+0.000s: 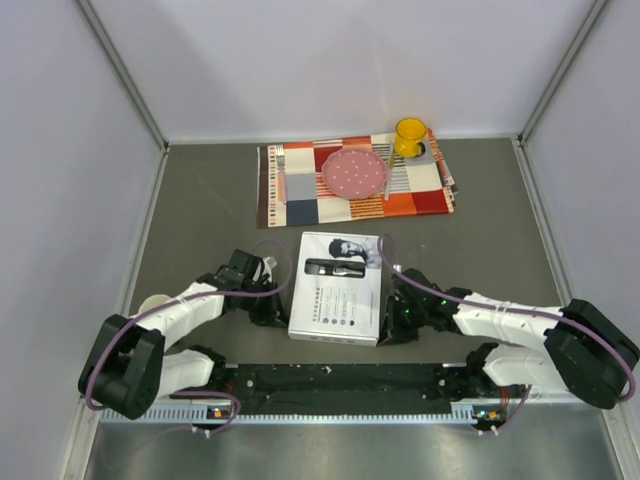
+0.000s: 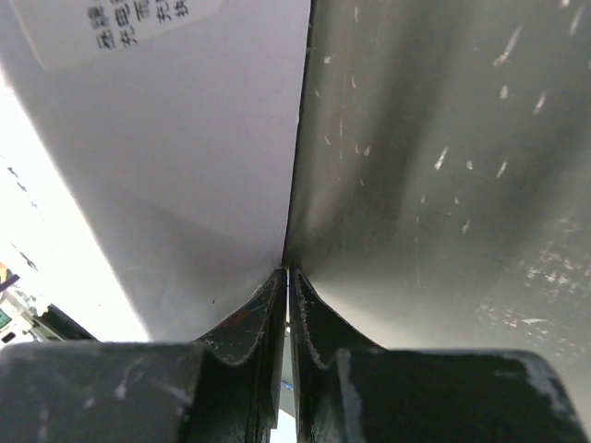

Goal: Sort the hair-cutting tools

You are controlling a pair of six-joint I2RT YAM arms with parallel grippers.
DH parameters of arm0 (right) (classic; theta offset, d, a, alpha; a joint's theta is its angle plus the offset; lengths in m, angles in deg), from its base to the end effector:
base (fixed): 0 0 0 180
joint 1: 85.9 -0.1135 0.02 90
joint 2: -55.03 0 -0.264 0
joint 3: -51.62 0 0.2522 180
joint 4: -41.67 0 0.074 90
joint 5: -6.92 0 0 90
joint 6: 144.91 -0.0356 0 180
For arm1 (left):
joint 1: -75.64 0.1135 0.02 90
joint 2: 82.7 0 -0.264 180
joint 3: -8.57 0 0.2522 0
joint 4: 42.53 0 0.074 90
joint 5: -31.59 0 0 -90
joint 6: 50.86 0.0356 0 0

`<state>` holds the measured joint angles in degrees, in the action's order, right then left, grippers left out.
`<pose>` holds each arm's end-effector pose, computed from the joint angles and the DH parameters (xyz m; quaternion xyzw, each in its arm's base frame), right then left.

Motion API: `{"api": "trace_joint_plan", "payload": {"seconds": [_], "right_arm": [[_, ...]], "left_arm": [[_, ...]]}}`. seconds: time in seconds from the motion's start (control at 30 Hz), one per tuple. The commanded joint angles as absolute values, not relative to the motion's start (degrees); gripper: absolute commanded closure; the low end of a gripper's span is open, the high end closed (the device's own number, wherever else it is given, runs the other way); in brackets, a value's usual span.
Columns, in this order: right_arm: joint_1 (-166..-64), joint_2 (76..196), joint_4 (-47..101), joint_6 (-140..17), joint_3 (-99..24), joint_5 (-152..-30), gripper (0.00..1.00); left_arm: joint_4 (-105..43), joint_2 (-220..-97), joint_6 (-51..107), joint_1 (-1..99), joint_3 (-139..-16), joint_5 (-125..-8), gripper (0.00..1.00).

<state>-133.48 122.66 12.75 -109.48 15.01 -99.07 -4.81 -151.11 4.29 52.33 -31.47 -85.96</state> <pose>0.1208 0.1468 0.1340 0.0223 0.9568 0.2842 0.0568 0.1657 -0.0893 0.1426 -0.0465 0.9503 -0.3014 0.0626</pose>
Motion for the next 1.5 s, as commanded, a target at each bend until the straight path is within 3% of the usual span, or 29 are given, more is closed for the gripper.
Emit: {"api": "trace_joint_plan", "payload": {"seconds": [0.0, 0.13, 0.3, 0.37, 0.53, 0.97, 1.23, 1.47], "right_arm": [[-135.3, 124.98, 23.15, -112.39, 14.66, -101.97, 0.93], [-135.83, 125.78, 22.04, -112.4, 13.52, -100.76, 0.93], [-133.73, 120.43, -4.91, -111.51, 7.02, -80.38, 0.89], [-129.08, 116.39, -7.16, -110.9, 6.84, -77.82, 0.88], [-118.7, 114.52, -4.1, -106.6, 5.79, -77.89, 0.88], [-112.71, 147.37, 10.23, -99.65, -13.9, -91.06, 0.94], [-113.5, 148.45, 18.59, -102.73, -11.79, -101.18, 0.95], [-113.85, 147.59, 10.79, -99.39, -15.21, -91.37, 0.91]], "left_arm": [[-9.78, -150.21, 4.07, 50.68, -30.42, -96.1, 0.89], [-10.59, -149.42, 3.19, 50.51, -29.89, -96.56, 0.89], [-0.85, -148.01, 4.95, 51.12, -34.54, -82.42, 0.9], [0.58, -148.36, 4.6, 52.6, -36.64, -78.1, 0.95], [-0.2, -152.57, 3.72, 54.64, -41.92, -76.16, 1.0], [-5.65, -167.69, 3.72, 54.64, -50.89, -84.66, 1.0], [-8.99, -171.38, 5.57, 54.64, -52.56, -90.57, 0.99], [-6.28, -171.48, 7.49, 54.72, -55.38, -85.41, 0.98]]}}
